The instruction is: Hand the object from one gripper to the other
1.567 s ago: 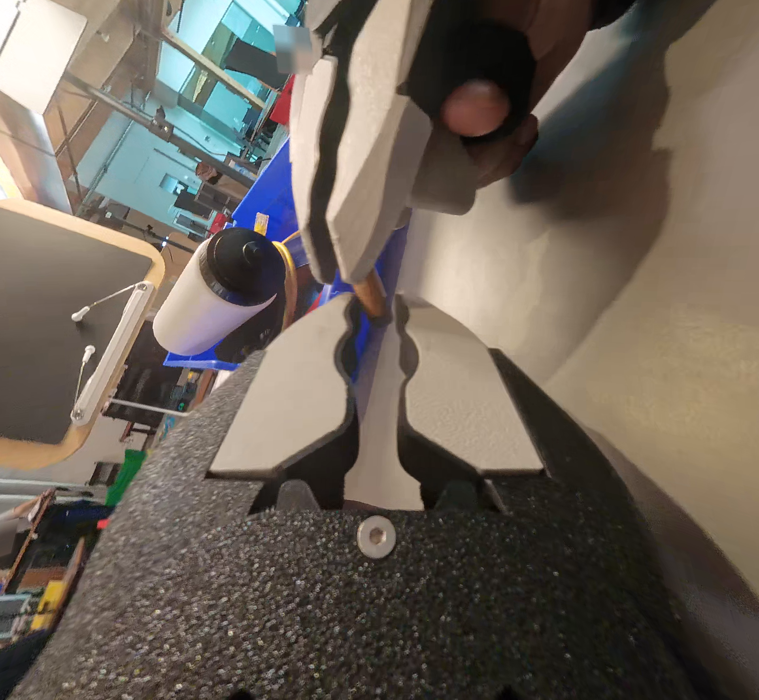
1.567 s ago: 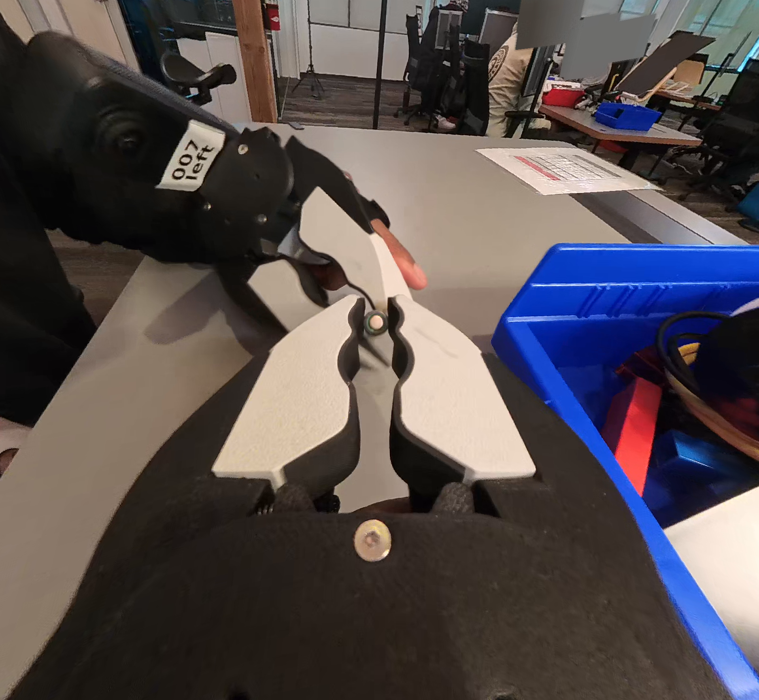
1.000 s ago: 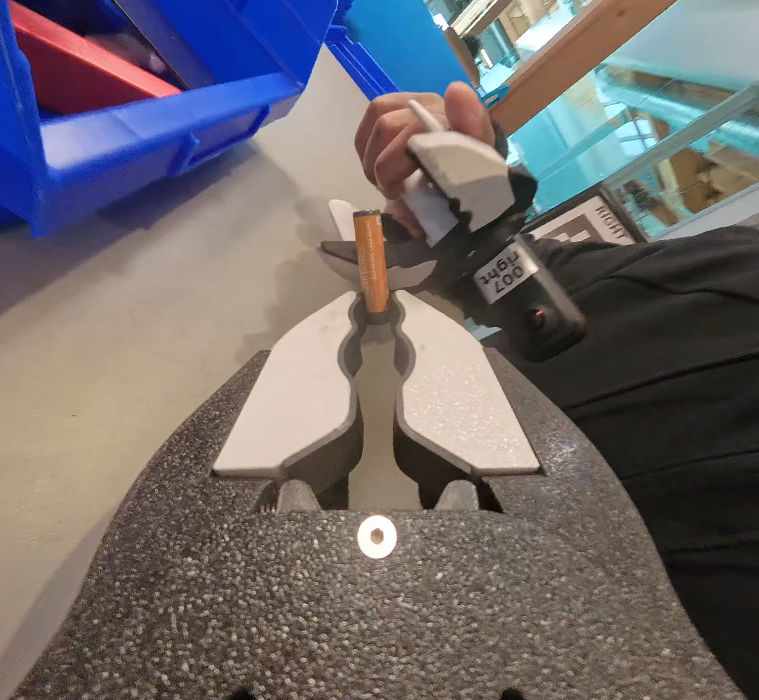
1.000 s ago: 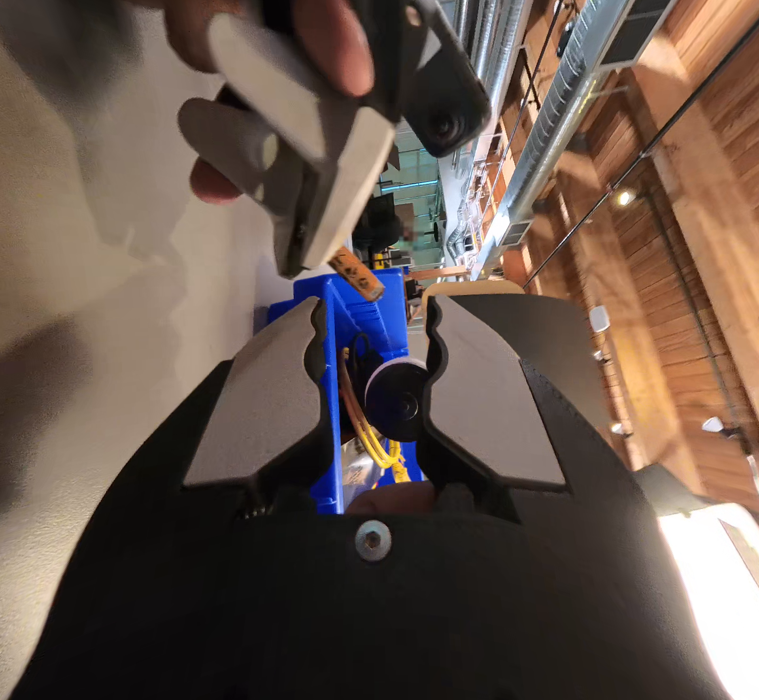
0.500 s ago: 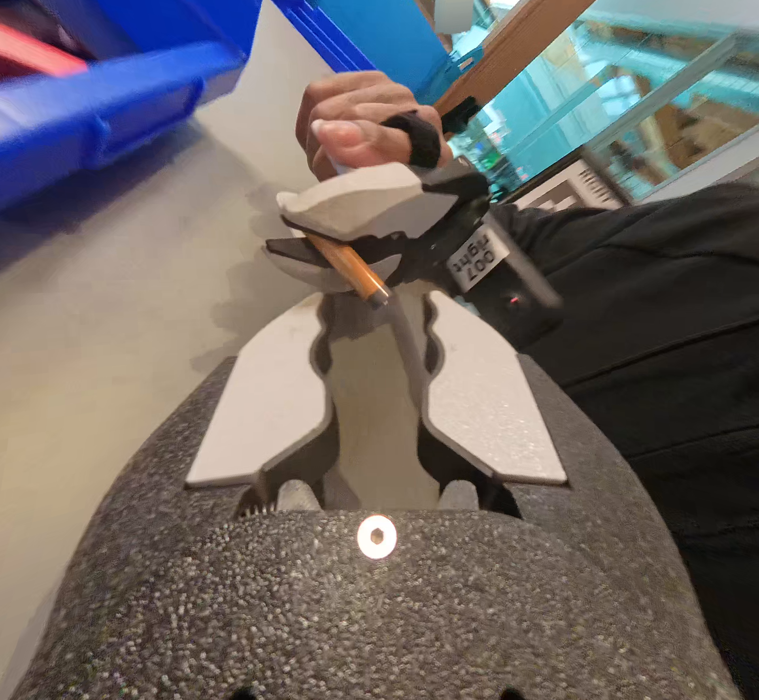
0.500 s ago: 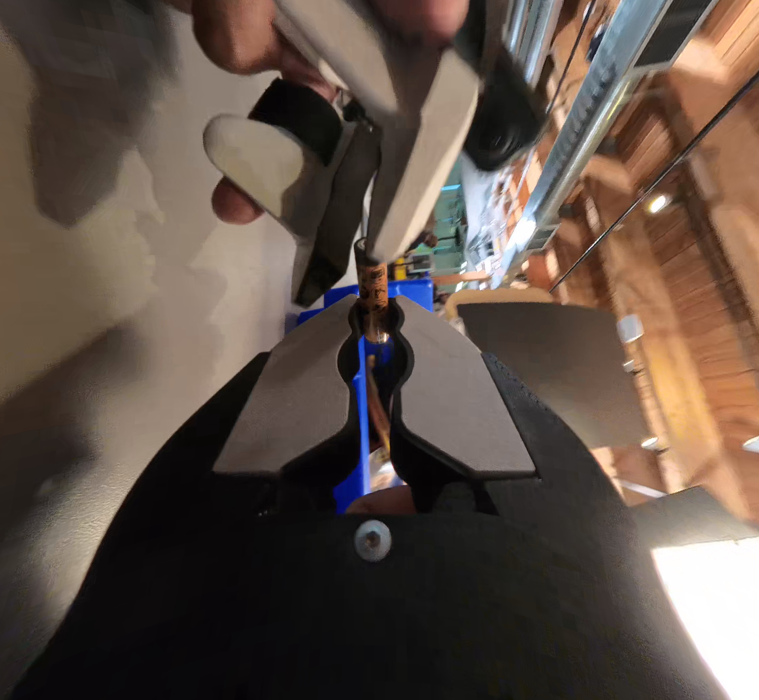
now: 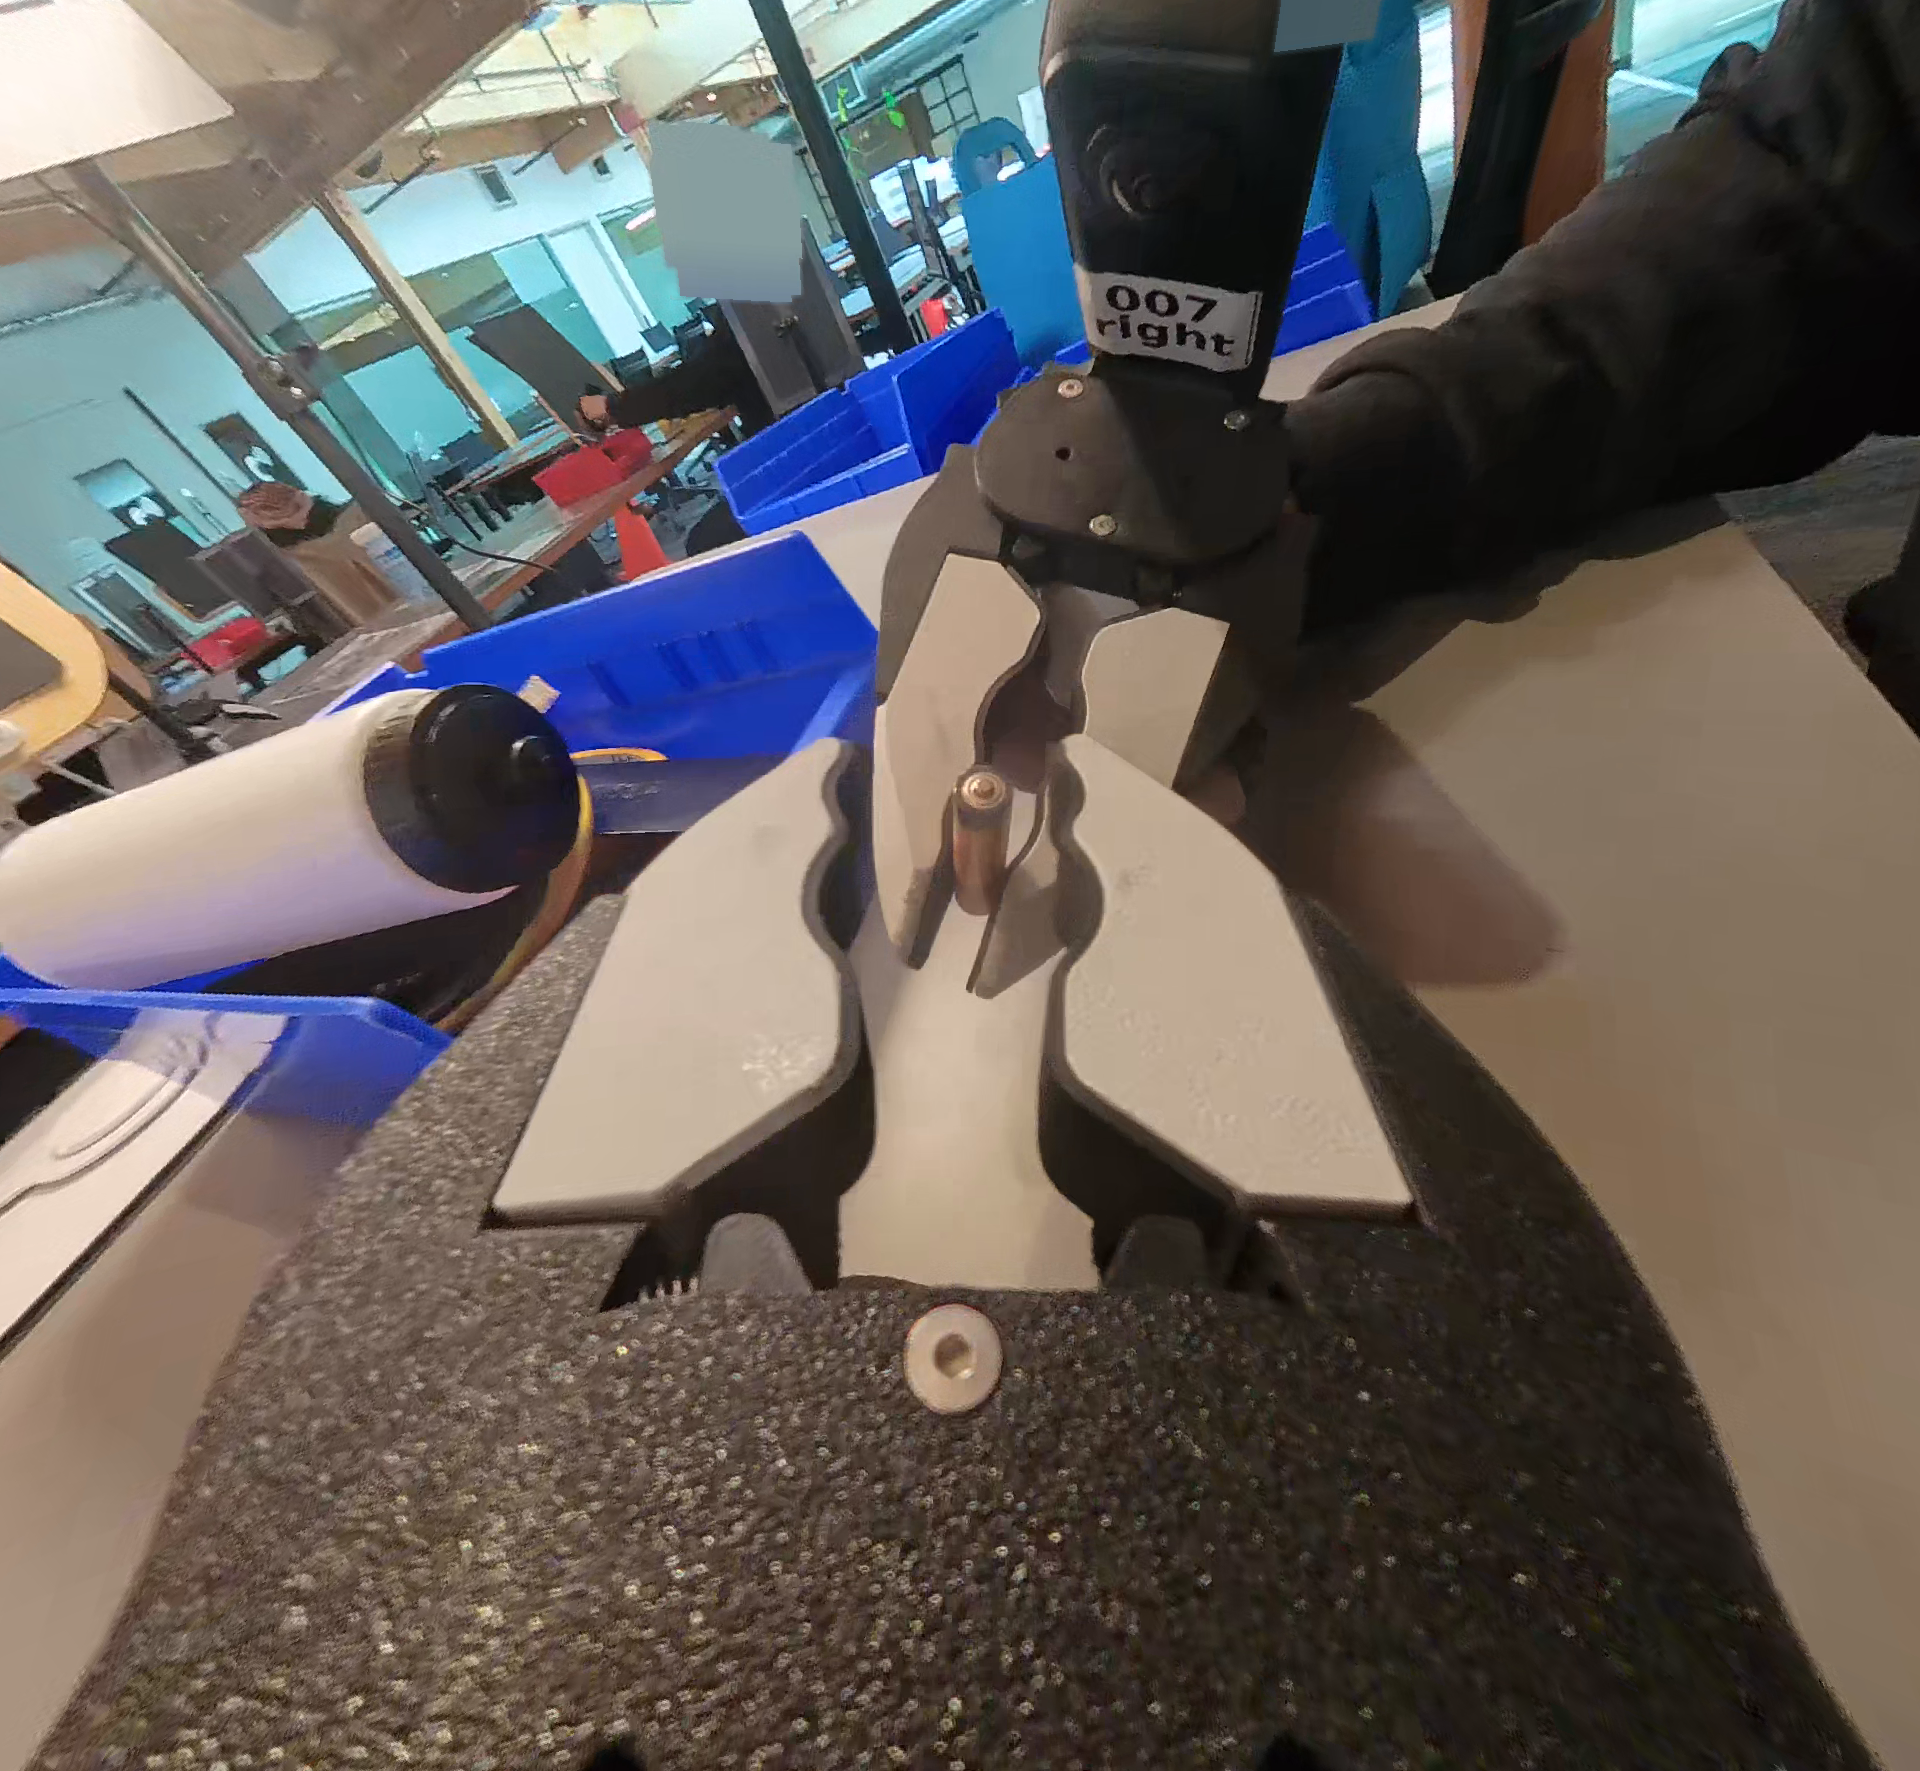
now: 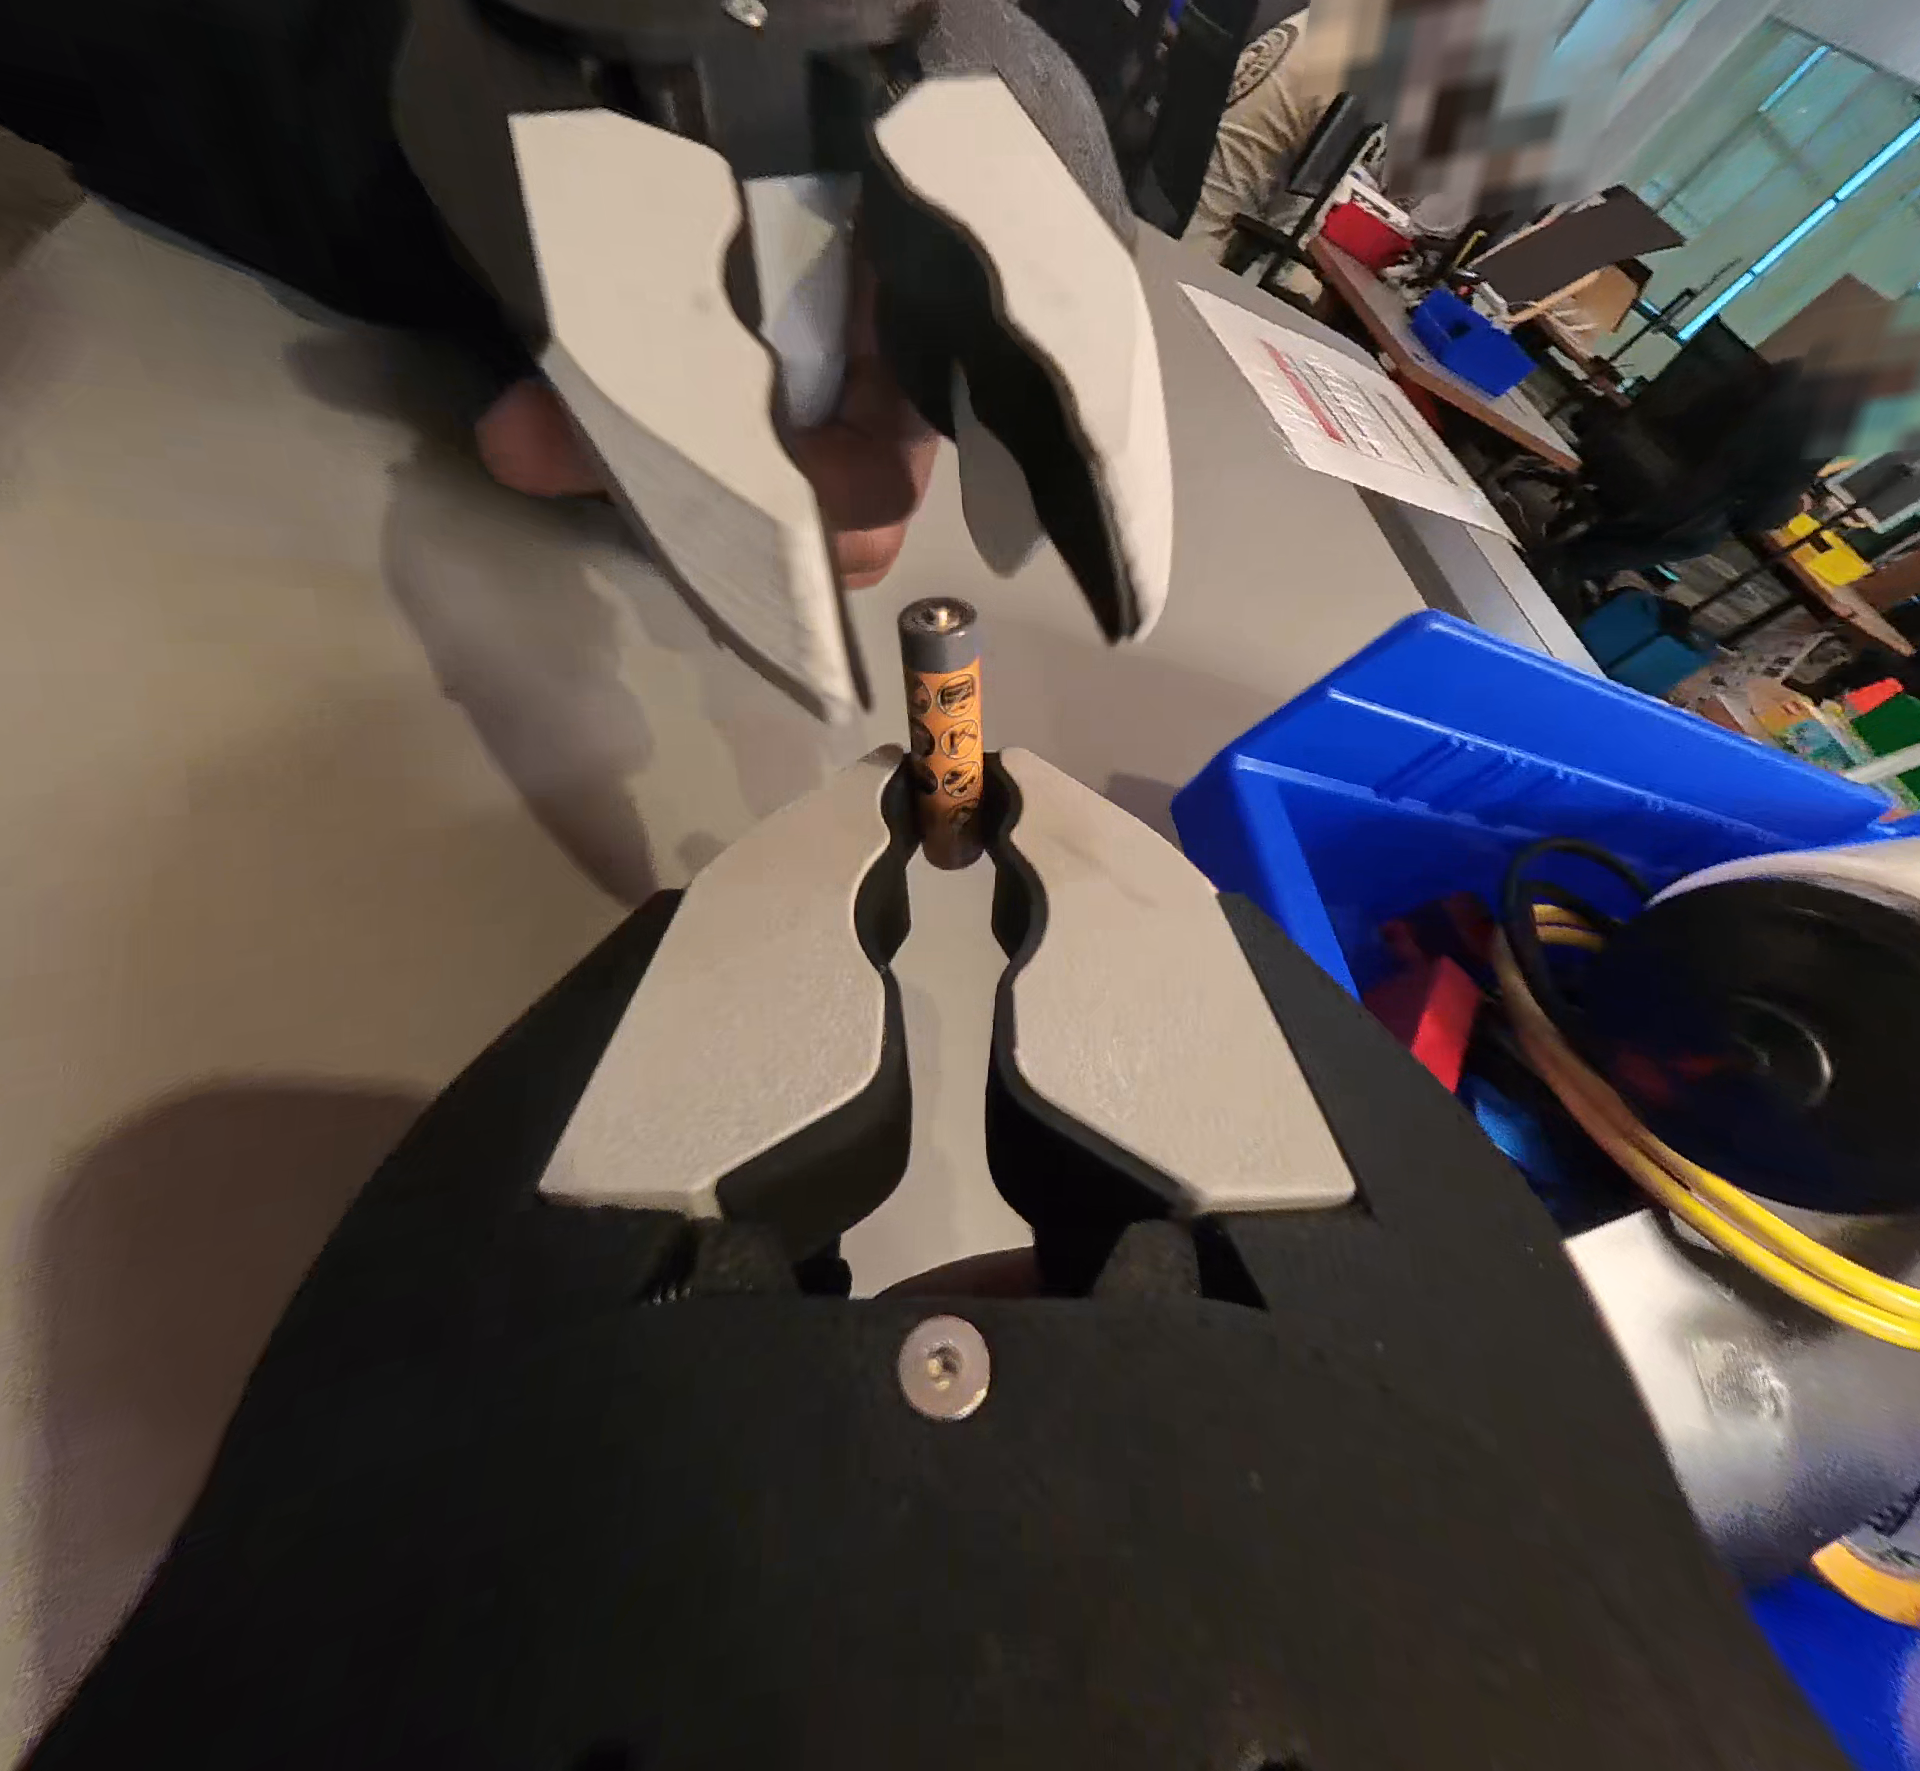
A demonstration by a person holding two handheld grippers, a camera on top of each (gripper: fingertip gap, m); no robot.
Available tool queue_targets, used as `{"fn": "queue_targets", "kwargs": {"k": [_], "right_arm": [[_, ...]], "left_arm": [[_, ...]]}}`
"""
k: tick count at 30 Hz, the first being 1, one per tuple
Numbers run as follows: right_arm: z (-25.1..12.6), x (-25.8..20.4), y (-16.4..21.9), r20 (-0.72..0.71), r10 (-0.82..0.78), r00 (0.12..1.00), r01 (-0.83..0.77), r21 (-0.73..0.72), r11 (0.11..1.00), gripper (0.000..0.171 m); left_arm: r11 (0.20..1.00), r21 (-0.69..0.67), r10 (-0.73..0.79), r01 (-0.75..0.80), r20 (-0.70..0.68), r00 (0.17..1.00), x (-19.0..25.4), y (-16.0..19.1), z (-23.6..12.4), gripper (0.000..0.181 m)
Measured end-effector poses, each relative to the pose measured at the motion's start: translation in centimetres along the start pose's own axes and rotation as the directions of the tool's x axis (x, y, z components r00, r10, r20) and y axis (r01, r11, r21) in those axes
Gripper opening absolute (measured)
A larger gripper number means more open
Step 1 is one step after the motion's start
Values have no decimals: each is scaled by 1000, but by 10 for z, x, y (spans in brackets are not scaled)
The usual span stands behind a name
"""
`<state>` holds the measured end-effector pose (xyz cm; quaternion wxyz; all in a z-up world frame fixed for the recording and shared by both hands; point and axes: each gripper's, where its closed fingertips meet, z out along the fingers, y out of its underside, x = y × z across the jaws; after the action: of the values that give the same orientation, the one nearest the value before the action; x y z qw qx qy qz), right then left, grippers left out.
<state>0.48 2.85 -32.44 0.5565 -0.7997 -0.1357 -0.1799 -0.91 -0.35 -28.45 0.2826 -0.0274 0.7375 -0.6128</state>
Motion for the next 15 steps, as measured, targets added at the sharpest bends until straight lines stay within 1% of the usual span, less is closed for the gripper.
{"fn": "queue_targets", "kwargs": {"k": [2,4,5,6,7,8,9,10,12,14,15], "right_arm": [[2,-5,-1,2,-29,1000,29,-4,1000,11],[3,-4,2,-19,-60,998,60,-24,998,11],[3,-1,1,-55,-97,994,96,-23,995,14],[2,4,0,-112,-157,981,155,-26,988,22],[1,10,0,-170,-233,958,228,-49,973,29],[-2,16,-1,-228,-319,920,307,-86,948,32],[-5,24,-3,-295,-410,863,390,-125,912,36],[-8,28,-7,-342,-493,800,466,-163,870,39],[-13,33,-16,-401,-597,695,564,-211,798,42],[-17,34,-23,-440,-637,634,609,-224,761,41],[-17,34,-25,-451,-637,625,613,-221,758,42]], "left_arm": [[999,-36,-7,6,-37,999,7,7,3,13],[998,-59,-25,23,-35,999,6,10,5,12],[995,-68,-73,72,-25,997,2,10,5,12],[986,-60,-158,156,-27,987,-1,9,4,12],[965,-35,-262,261,-35,964,-6,6,2,12],[928,1,-372,373,-41,927,-13,2,0,12],[875,35,-481,482,-47,876,-22,-1,-2,12],[805,64,-587,589,-57,808,-30,-1,-4,12],[622,99,-768,777,-116,630,-42,2,-8,12],[430,123,-870,894,-209,447,-49,4,-11,12],[358,137,-893,924,-240,382,-52,5,-12,12]]}}
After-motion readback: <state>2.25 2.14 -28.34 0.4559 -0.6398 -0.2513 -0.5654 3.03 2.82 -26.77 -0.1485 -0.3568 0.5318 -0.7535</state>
